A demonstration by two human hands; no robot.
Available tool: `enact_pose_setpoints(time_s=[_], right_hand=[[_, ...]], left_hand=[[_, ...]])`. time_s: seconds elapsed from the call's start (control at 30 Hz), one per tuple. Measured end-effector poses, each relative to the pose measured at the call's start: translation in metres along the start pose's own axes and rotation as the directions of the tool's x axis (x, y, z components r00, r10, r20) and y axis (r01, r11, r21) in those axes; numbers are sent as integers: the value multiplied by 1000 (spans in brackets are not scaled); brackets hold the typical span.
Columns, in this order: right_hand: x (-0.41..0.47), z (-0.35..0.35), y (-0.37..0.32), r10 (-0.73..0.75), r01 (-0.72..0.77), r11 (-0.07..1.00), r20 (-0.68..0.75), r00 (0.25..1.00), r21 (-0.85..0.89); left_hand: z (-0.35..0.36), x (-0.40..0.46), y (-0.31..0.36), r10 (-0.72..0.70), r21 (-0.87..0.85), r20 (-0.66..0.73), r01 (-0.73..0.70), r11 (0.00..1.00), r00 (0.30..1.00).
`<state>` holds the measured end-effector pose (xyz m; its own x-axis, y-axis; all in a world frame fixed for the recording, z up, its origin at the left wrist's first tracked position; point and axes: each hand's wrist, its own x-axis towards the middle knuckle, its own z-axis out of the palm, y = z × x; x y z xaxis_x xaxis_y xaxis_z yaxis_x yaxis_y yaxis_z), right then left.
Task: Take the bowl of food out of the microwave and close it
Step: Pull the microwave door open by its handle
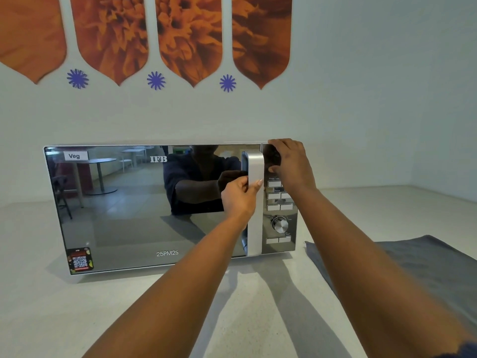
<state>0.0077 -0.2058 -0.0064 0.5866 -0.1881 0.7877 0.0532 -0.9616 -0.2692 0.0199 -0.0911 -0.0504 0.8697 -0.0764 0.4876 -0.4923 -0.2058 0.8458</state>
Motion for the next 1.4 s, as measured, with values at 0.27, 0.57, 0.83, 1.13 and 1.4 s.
enact_pose_setpoints(time_s=[0.27,0.57,0.83,1.13,1.4], right_hand=[[1,-3,-6,23,-23,1000,14,1000,-11],[1,-7,-5,18,-18,1000,91,996,-4],[0,-46,-36,177,-230,854,155,972,467],[-15,-67,-57,105,-190,844,193,976,502],[-24,-105,-75,-22,-189,809,350,936,557]], left_hand=[[-17,-26,4,75,-46,70,-72,996,995],[-31,-40,11,53,-107,154,-36,994,987],[-34,-48,17,14,-114,174,6,994,985],[-55,-66,24,-5,-200,281,64,978,960],[-94,-83,25,25,-278,467,120,953,884]])
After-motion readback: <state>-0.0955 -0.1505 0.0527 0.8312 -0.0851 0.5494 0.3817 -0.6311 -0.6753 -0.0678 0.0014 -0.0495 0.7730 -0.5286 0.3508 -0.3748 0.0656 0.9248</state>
